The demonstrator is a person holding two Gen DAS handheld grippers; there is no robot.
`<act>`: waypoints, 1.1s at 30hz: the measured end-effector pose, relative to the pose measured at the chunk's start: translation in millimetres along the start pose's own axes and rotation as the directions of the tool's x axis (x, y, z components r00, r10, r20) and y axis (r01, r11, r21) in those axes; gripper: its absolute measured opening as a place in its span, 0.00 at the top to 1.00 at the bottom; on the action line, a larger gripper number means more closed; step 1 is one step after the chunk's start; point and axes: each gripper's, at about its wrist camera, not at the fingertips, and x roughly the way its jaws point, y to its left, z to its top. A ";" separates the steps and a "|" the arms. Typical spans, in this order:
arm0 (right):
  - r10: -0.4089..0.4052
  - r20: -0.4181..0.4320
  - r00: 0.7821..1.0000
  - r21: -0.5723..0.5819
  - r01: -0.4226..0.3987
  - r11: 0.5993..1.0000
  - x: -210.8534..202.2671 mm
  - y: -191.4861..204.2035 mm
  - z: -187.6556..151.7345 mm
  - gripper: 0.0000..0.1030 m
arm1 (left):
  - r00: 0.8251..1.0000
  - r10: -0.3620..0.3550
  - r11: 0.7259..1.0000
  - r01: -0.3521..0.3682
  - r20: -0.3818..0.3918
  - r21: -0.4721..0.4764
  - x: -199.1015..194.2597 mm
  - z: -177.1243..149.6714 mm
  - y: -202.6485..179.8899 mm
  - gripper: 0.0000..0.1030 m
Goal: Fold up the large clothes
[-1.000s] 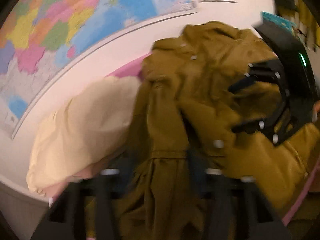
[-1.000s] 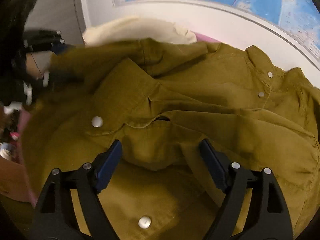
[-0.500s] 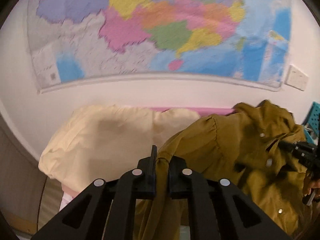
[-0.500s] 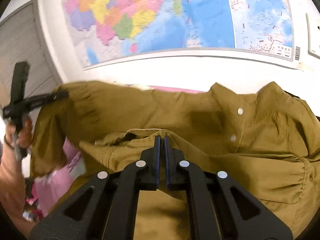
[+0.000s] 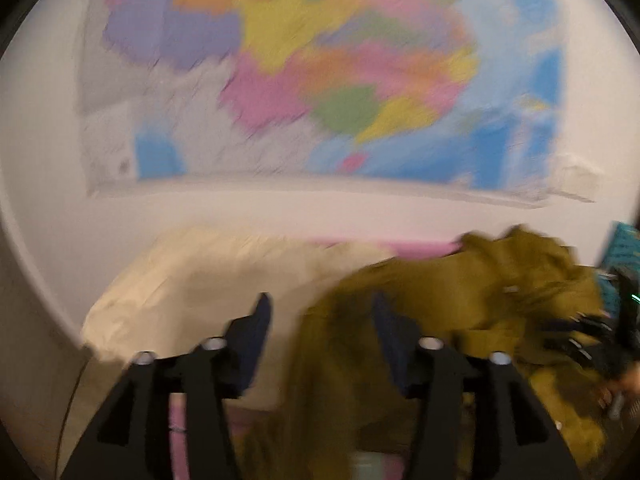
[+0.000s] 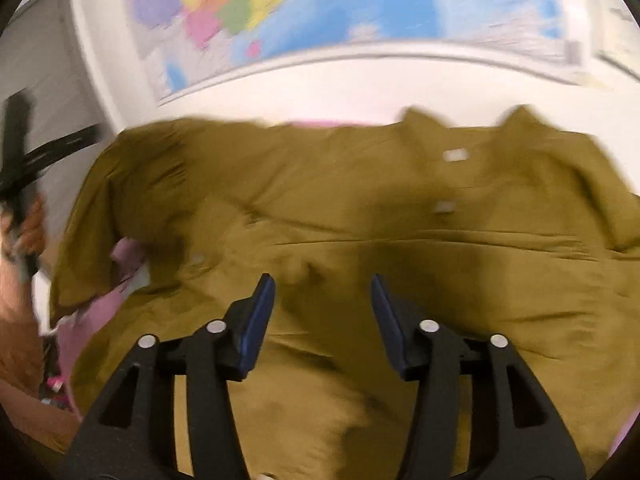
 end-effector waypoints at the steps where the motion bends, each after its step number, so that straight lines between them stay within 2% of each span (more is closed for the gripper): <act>1: -0.033 0.008 0.999 0.018 0.033 0.999 -2.7 -11.7 -1.6 0.51 | 0.998 -0.068 0.998 0.068 0.019 0.013 -8.1 -2.2 -8.1 0.38; 3: -0.070 -0.004 0.998 0.092 0.070 0.993 -4.3 -36.2 -6.3 0.50 | 0.977 -0.214 0.977 0.214 -0.002 0.015 -10.7 -7.9 -24.4 0.36; 5: -0.100 -0.020 0.995 0.150 0.102 0.983 1.4 -54.4 -9.0 0.50 | 0.951 -0.296 0.955 0.298 -0.089 0.005 8.1 -18.3 -46.7 0.35; 7: -0.105 -0.027 0.994 0.189 0.108 0.976 4.2 -66.9 -13.3 0.50 | 0.939 -0.298 0.952 0.305 -0.172 0.014 32.6 -31.0 -67.5 0.35; 8: -0.101 -0.031 0.994 0.198 0.105 0.974 6.6 -70.0 -13.9 0.50 | 0.927 -0.302 0.950 0.312 -0.223 0.012 47.8 -37.9 -77.2 0.35; 10: -0.100 -0.034 0.994 0.199 0.105 0.974 9.5 -72.9 -13.5 0.48 | 0.880 -0.322 0.942 0.334 -0.348 -0.026 89.1 -55.4 -94.8 0.35; 11: -0.094 -0.040 0.995 0.192 0.100 0.976 13.1 -71.6 -12.7 0.48 | 0.870 -0.319 0.943 0.331 -0.376 -0.034 98.8 -60.3 -99.1 0.36; 12: -0.093 -0.044 0.995 0.187 0.100 0.977 15.2 -70.0 -12.4 0.48 | 0.855 -0.312 0.945 0.326 -0.414 -0.040 115.8 -65.4 -104.5 0.47; 13: -0.095 -0.046 0.994 0.183 0.101 0.978 15.4 -68.9 -11.9 0.48 | 0.845 -0.312 0.944 0.329 -0.434 -0.038 125.8 -68.8 -109.2 0.62; 14: -0.085 -0.044 0.995 0.173 0.091 0.981 15.8 -66.0 -11.1 0.48 | 0.838 -0.315 0.943 0.332 -0.445 -0.041 132.4 -70.3 -110.3 0.67; 15: -0.080 -0.038 0.996 0.166 0.086 0.982 13.8 -62.7 -10.7 0.48 | 0.844 -0.302 0.947 0.317 -0.444 -0.041 138.0 -70.0 -112.6 0.68; 16: -0.079 -0.023 0.997 0.157 0.081 0.984 10.1 -57.7 -10.2 0.48 | 0.856 -0.288 0.952 0.304 -0.430 -0.032 139.0 -68.6 -113.5 0.76; 18: -0.055 0.012 0.998 0.139 0.052 0.989 6.2 -46.1 -7.5 0.48 | 0.880 -0.262 0.961 0.278 -0.396 -0.017 141.2 -60.4 -112.8 0.77; 20: -0.022 0.008 1.000 0.102 0.021 0.995 13.6 -30.0 -5.1 0.48 | 0.886 -0.257 0.963 0.267 -0.386 -0.029 142.6 -54.7 -109.1 0.77; 23: 0.001 -0.059 0.998 0.032 0.001 0.999 40.6 -6.0 -5.1 0.48 | 0.899 -0.217 0.973 0.231 -0.382 -0.008 134.3 -51.3 -108.2 0.70; 27: -0.048 -0.133 0.990 -0.009 0.047 0.999 74.8 8.3 -6.3 0.48 | 0.946 -0.169 0.978 0.196 -0.275 0.072 73.5 -43.0 -92.8 0.60; 29: -0.044 -0.132 0.990 0.018 0.047 0.999 74.3 6.5 -3.6 0.47 | 0.972 -0.126 0.985 0.147 -0.199 0.095 36.9 -37.7 -77.0 0.50; 30: -0.027 -0.124 0.992 0.052 0.034 0.998 68.4 4.9 -2.1 0.47 | 0.986 -0.081 0.989 0.097 -0.145 0.109 13.3 -35.1 -63.7 0.42; 31: -0.013 -0.106 0.994 0.068 0.020 0.997 60.3 6.1 -1.2 0.47 | 0.994 -0.044 0.992 0.056 -0.100 0.117 -5.0 -34.5 -51.6 0.35; 32: 0.004 -0.076 0.997 0.067 0.001 0.998 48.7 11.2 -0.5 0.48 | 0.998 0.000 0.993 0.008 -0.063 0.117 -21.3 -35.2 -37.1 0.33; 33: 0.017 -0.053 0.998 0.058 -0.014 0.998 40.2 16.8 0.1 0.47 | 0.998 0.032 0.993 -0.026 -0.050 0.113 -31.6 -37.3 -23.8 0.28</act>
